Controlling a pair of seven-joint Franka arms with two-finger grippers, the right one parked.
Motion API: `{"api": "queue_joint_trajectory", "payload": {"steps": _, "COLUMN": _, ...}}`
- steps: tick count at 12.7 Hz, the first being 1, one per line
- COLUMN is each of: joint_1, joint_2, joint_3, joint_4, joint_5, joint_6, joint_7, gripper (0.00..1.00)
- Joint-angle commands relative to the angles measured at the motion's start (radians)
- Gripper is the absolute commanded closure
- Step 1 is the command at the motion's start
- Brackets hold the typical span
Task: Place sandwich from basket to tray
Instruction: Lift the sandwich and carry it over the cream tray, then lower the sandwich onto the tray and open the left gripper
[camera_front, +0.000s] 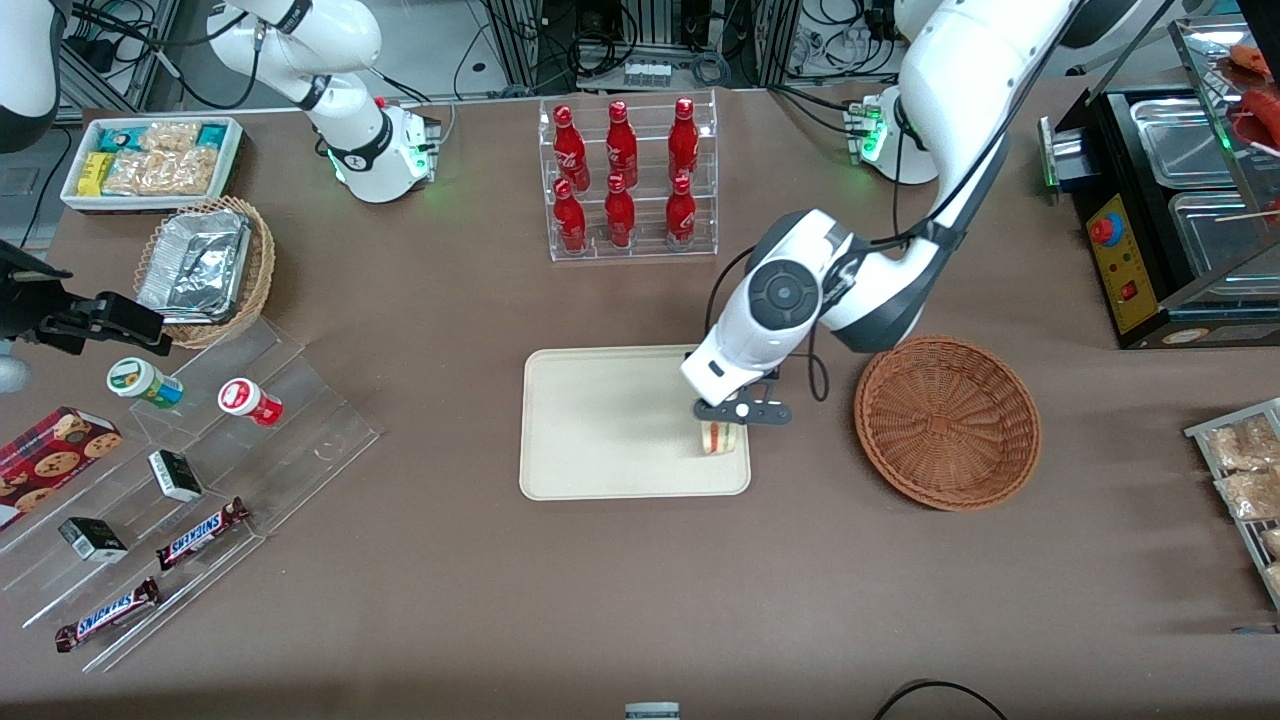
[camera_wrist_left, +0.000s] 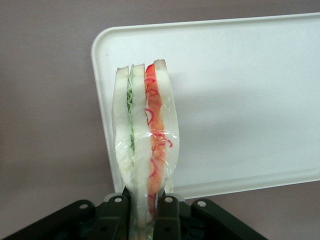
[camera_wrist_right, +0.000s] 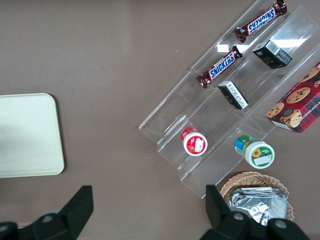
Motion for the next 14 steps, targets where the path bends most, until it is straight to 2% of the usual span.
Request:
{"api": "queue_joint_trajectory", "payload": {"steps": 1, "joint_1": -0.039, "joint_2": 0.094, "joint_3": 0.005, "joint_4": 0.107, "joint_5": 0.023, "joint_6": -0.019, "joint_7": -0.028, "gripper": 1.0}}
{"api": "queue_joint_trajectory", "payload": {"steps": 4, "joint_1": -0.06, "joint_2": 0.146, "joint_3": 0.008, "joint_4": 0.155, "joint_5": 0.027, "joint_6": 0.001, "joint_7": -0.028, "gripper": 1.0}}
{"api": "queue_joint_trajectory", "payload": {"steps": 10, "joint_1": -0.07, "joint_2": 0.212, "joint_3": 0.008, "joint_4": 0.157, "joint_5": 0.119, "joint_6": 0.071, "joint_7": -0.081, "gripper": 1.0}}
{"api": "queue_joint_trajectory", "payload": {"steps": 12, "joint_1": -0.077, "joint_2": 0.221, "joint_3": 0.008, "joint_4": 0.158, "joint_5": 0.122, "joint_6": 0.075, "joint_7": -0.086, "gripper": 1.0}}
{"api": "queue_joint_trajectory", "payload": {"steps": 13, "joint_1": -0.077, "joint_2": 0.225, "joint_3": 0.008, "joint_4": 0.157, "joint_5": 0.121, "joint_6": 0.081, "joint_7": -0.086, "gripper": 0.89}}
{"api": "queue_joint_trajectory", "payload": {"steps": 14, "joint_1": -0.076, "joint_2": 0.225, "joint_3": 0.008, "joint_4": 0.157, "joint_5": 0.119, "joint_6": 0.082, "joint_7": -0.082, "gripper": 0.27}}
